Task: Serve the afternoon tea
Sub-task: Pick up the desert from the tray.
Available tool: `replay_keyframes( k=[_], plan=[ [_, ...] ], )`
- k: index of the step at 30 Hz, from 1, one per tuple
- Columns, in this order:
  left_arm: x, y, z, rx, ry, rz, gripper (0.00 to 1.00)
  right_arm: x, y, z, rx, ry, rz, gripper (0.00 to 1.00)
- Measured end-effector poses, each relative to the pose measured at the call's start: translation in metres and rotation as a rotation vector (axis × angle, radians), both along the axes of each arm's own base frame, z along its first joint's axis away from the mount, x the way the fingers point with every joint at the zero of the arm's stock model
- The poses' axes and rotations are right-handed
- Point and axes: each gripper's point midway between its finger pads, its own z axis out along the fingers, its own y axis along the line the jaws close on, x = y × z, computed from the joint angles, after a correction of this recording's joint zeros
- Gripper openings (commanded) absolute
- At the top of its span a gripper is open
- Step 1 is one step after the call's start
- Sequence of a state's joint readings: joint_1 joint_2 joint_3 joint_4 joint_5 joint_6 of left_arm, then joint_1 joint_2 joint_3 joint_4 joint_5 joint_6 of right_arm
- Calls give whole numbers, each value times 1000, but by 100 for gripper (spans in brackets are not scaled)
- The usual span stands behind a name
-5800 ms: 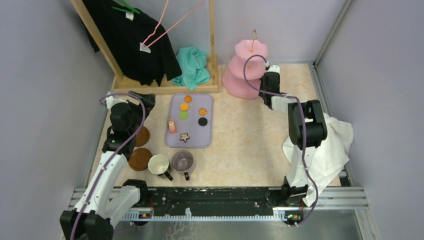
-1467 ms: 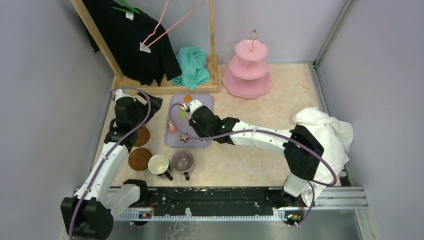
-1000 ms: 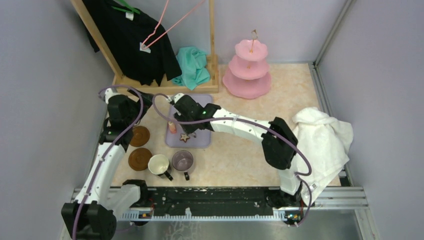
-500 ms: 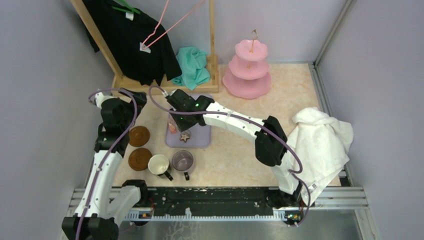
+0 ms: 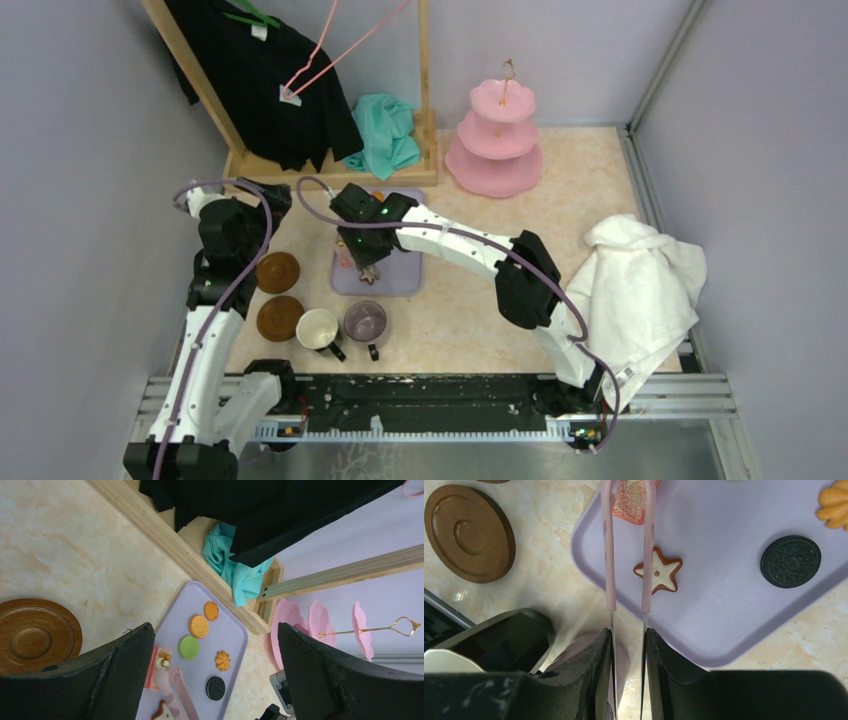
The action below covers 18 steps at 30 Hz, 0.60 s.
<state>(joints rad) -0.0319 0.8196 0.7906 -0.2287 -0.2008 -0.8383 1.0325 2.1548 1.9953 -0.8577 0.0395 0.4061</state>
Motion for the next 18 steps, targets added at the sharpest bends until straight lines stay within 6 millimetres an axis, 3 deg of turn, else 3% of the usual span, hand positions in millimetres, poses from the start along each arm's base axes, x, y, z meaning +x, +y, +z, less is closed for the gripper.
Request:
replay_keyframes(
  k=[6, 18],
  plan=[
    [-1, 0, 1, 0, -1, 0, 98, 0, 2, 2, 1, 6, -6, 32],
    [-2, 0, 1, -1, -4, -1, 98, -2, 2, -14, -29, 36, -9, 36]
  ],
)
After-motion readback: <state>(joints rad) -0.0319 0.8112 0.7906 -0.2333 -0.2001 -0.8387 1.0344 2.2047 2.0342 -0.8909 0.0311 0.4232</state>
